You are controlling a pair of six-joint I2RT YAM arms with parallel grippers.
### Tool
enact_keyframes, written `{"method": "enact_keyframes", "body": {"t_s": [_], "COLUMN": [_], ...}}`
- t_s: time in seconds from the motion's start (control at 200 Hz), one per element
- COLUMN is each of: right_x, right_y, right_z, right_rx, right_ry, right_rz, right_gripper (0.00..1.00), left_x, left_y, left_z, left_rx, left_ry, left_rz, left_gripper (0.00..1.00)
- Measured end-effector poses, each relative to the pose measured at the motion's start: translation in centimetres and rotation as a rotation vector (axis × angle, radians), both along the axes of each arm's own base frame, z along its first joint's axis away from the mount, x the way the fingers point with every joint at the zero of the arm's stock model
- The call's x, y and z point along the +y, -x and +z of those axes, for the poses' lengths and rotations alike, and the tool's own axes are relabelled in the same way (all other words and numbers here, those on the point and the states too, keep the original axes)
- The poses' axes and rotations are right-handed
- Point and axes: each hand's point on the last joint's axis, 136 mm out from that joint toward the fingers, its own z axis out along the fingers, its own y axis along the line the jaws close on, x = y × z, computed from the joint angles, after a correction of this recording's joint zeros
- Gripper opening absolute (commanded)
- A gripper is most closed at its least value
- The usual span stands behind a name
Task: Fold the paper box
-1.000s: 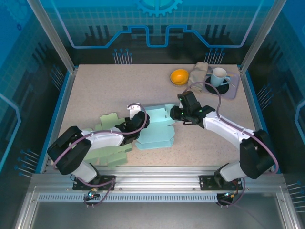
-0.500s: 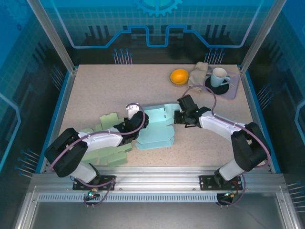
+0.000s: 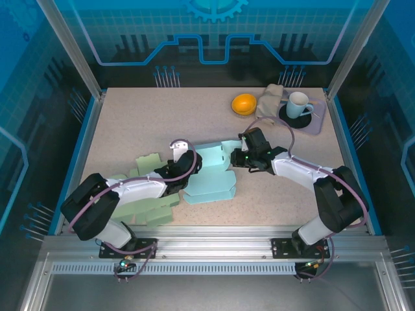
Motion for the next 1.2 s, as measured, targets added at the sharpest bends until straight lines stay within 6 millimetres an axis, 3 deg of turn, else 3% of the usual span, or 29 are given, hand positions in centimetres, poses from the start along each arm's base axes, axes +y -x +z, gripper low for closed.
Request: {"method": "enact_keyframes", "body": {"t_s": [0.21, 0.385, 0.55, 0.735, 0.945, 1.201], "right_x": [2.5, 4.7, 5.0, 4.2, 3.0, -1.7], "right_y": [0.5, 1.4, 1.7, 1.9, 1.7, -0.2], "right_z": [0.9, -0.6, -1.0, 0.0, 4.3, 9.1], "right_rx": [-0.010, 0.017, 0.028, 0.005, -0.087, -0.272], "right_ry": [-0.044, -0.043, -0.040, -0.004, 0.050, 0.153], "right_rz": [0.042, 0.073, 0.065, 0.061, 0.140, 0.259], "right_gripper": [0.09, 0.09, 0.10, 0.15, 0.27, 0.37], "left_x": [-0.4, 0.0, 0.2, 0.2, 0.1, -0.3], "left_y": [-0.3, 0.1, 0.3, 0.3, 0.0, -0.5], "left_z": [0.5, 0.0, -0.3, -0.3, -0.1, 0.6], "left_rx": [-0.010, 0.016, 0.033, 0.031, 0.015, -0.013], "left_ry": [0.019, 0.004, -0.007, -0.005, -0.001, -0.040], "left_rz": [0.001, 0.008, 0.011, 0.011, 0.008, -0.033], "left_gripper": [0.00, 0.00, 0.00, 0.00, 0.00, 0.00]}}
